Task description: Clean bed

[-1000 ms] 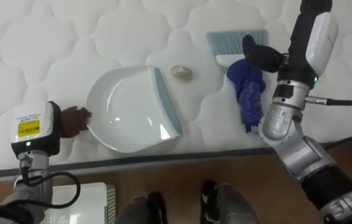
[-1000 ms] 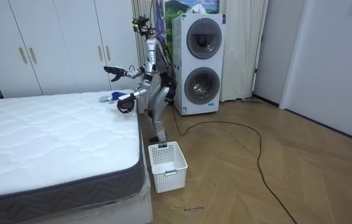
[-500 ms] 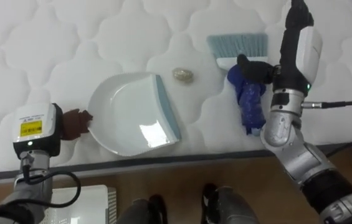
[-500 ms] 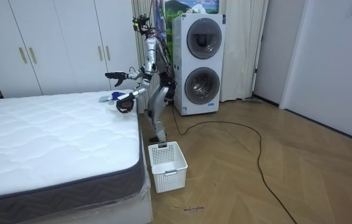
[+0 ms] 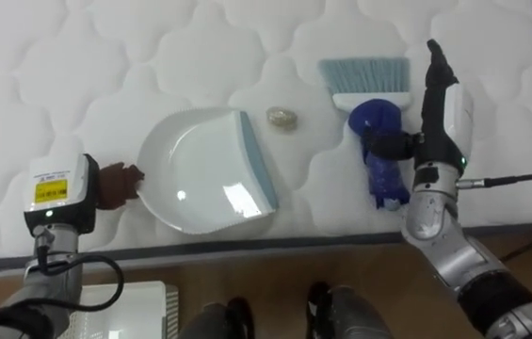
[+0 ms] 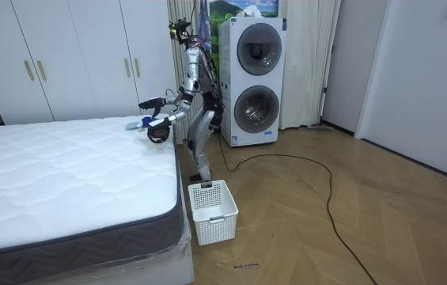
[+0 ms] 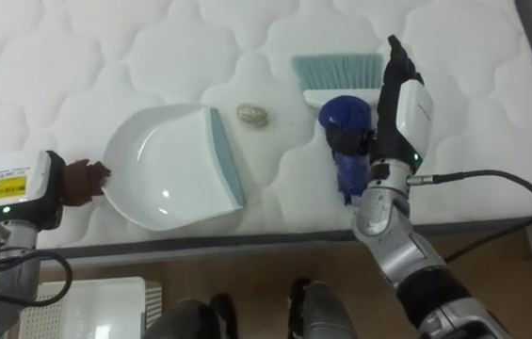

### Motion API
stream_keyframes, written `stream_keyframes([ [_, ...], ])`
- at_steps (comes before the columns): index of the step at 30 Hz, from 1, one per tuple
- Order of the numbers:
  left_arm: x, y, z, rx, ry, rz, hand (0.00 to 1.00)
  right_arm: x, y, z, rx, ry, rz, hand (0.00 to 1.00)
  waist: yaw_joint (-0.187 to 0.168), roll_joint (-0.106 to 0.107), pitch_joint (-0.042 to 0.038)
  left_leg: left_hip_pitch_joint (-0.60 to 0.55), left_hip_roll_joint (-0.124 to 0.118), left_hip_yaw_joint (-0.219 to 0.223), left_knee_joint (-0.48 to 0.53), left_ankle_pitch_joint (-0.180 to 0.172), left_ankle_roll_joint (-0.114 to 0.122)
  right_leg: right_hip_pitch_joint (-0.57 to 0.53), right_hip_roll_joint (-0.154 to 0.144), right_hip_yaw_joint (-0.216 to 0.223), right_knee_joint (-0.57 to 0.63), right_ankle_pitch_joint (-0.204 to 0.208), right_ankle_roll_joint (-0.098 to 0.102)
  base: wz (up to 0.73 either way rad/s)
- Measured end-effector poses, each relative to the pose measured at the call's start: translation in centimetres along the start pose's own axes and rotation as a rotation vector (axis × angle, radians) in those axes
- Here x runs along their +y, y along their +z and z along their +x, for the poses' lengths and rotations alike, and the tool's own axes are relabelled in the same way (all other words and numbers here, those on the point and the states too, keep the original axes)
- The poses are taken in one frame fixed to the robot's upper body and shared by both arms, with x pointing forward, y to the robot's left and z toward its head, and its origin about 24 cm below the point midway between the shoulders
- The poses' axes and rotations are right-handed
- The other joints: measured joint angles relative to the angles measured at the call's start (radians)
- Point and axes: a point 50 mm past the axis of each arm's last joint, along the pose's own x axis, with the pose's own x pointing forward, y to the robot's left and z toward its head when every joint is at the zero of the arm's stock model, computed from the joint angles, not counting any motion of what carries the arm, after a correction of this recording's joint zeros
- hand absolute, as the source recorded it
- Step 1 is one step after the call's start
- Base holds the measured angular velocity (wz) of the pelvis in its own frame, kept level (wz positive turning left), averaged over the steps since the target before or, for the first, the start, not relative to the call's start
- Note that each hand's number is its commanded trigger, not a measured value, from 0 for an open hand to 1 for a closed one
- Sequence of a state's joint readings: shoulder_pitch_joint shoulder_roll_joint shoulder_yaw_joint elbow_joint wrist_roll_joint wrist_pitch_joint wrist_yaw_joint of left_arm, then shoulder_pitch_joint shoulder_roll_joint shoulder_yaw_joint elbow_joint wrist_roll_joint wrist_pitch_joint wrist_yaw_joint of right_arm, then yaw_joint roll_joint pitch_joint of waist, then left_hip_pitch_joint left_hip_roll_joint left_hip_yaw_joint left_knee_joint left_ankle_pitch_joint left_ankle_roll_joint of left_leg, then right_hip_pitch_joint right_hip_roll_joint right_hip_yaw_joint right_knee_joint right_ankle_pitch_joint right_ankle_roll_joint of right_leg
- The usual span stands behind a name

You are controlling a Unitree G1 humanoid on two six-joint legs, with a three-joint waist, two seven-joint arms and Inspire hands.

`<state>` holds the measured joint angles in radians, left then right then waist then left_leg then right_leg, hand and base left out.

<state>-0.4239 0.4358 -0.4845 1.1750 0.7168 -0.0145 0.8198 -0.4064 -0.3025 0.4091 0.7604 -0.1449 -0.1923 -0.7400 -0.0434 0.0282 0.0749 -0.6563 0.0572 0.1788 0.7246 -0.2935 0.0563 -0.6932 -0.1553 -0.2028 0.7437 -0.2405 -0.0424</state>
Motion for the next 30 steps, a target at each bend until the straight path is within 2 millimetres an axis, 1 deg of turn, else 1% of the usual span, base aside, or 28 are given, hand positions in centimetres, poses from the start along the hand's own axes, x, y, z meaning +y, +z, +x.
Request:
stream_keyframes([
  [4,0.4,0.1,0.4,0.007,0.015,-0.010,1.00,0.3,-0.6,-0.2,0.037,0.036,0.004,0.00,0.007,0.003,0.0004,-0.012,0.002,-0.007,0.002,0.000,0.000,-0.006,0.001,-0.009,-0.003,0.000,-0.001,0.05],
  [6,0.4,0.1,0.4,0.003,0.016,-0.015,1.00,0.6,-1.2,-0.5,0.069,0.054,-0.004,0.00,0.013,0.009,0.0004,-0.016,0.002,-0.013,0.003,0.000,0.000,-0.004,0.000,-0.016,-0.006,-0.002,-0.002,0.06],
  [10,0.4,0.1,0.5,0.002,0.016,-0.015,1.00,0.7,-1.6,-0.8,0.089,0.072,-0.008,0.00,0.017,0.018,-0.0001,-0.022,0.001,-0.017,0.002,0.000,0.000,-0.004,-0.001,-0.021,-0.010,-0.003,0.000,0.02],
  [18,0.7,0.3,0.8,-0.004,0.027,-0.013,1.00,1.0,-2.2,-1.1,0.137,0.125,0.009,0.00,0.019,0.019,-0.0003,-0.034,0.001,-0.018,0.001,0.000,0.000,-0.011,-0.001,-0.026,-0.009,-0.006,0.003,0.00],
  [22,0.7,0.2,0.8,0.003,0.028,-0.006,1.00,1.4,-3.0,-1.5,0.200,0.162,0.004,0.00,0.022,0.020,0.0003,-0.036,0.000,-0.019,0.001,0.000,0.000,-0.013,-0.002,-0.027,-0.014,-0.006,0.003,0.00],
  [27,0.7,0.2,0.8,0.004,0.028,-0.004,1.00,1.4,-3.5,-1.6,0.243,0.174,0.029,0.00,0.021,0.020,0.0004,-0.037,0.001,-0.019,0.000,0.000,0.000,-0.013,-0.002,-0.028,-0.015,-0.006,0.003,0.00],
  [30,0.7,0.2,0.8,0.006,0.027,-0.005,1.00,1.3,-4.2,-1.7,0.282,0.173,0.042,0.00,0.022,0.020,0.0004,-0.037,0.001,-0.019,0.001,0.000,0.000,-0.013,-0.002,-0.029,-0.013,-0.007,0.003,0.00],
])
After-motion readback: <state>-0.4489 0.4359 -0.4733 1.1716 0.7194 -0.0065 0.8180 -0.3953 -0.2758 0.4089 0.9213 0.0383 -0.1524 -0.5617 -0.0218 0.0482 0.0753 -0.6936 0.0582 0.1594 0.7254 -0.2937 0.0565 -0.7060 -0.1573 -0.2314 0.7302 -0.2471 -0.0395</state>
